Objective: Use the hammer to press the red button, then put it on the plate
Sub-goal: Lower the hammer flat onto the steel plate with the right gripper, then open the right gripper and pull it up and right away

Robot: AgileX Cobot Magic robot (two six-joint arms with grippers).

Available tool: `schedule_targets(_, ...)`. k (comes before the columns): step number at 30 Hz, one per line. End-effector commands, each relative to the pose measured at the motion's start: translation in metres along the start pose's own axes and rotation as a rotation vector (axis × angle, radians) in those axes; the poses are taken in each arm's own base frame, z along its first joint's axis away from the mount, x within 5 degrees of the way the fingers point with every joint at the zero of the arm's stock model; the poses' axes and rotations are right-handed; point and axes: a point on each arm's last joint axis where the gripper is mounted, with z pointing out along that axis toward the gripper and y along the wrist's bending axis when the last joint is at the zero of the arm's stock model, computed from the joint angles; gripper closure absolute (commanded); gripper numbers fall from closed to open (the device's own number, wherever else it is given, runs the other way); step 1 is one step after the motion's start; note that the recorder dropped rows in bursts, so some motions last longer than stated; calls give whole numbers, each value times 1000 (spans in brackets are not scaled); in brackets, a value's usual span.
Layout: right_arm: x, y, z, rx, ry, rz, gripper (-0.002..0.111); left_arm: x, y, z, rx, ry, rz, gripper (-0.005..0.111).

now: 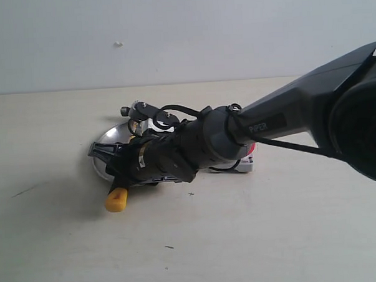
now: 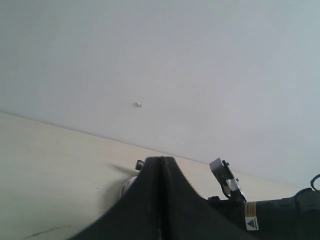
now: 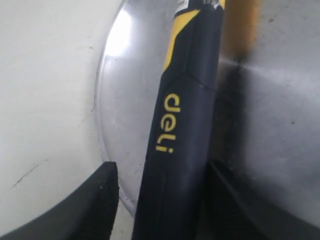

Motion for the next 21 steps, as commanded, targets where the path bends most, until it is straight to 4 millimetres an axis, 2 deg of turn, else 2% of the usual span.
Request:
schedule_targets(1, -8, 6, -8, -4, -12, -24, 54, 1, 0, 0, 8, 2, -4, 106)
schedule_targets(15, -23, 21, -43, 75, 9, -88, 54, 1, 0, 0, 8, 2, -4, 106)
schedule_targets(17, -28, 24, -53, 108, 13, -132, 58, 1, 0, 0, 8, 2, -4, 106)
schedule_targets(21, -35, 35, -84, 202, 18, -237, 77, 1, 0, 0, 8, 2, -4, 106)
